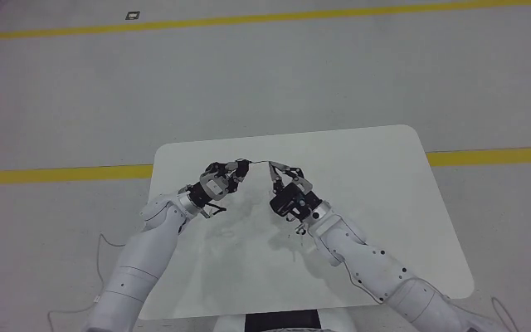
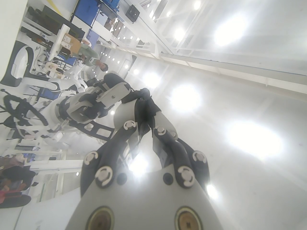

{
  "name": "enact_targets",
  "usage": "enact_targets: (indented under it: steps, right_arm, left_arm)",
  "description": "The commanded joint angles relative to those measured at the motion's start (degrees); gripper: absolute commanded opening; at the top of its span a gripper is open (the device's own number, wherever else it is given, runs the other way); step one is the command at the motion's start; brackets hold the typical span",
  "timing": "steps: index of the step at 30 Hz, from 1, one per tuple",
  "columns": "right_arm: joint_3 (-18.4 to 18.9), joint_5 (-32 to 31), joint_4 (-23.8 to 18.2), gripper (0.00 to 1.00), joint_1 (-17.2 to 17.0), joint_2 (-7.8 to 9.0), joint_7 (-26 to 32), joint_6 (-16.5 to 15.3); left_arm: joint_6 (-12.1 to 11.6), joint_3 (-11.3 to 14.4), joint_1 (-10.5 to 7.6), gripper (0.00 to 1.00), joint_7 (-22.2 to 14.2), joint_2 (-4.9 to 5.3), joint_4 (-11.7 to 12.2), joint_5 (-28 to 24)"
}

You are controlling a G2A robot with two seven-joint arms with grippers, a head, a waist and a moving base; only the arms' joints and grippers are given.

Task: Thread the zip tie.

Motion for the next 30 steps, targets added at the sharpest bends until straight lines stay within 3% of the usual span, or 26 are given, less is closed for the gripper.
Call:
enact_targets:
  steps: [1,30]
  right_arm:
    - [0.3,0.0,0.0,0.0,-0.2,0.0,0.0,-0.1]
    - [4.5,0.0,-0.4,0.0,-3.1,-0.49,0.3,-0.6]
  left_arm:
    - [0.0,0.0,0.0,0.0,0.0,0.0,0.0,0.0]
    - [0.0,0.0,0.0,0.0,0.0,0.0,0.0,0.0]
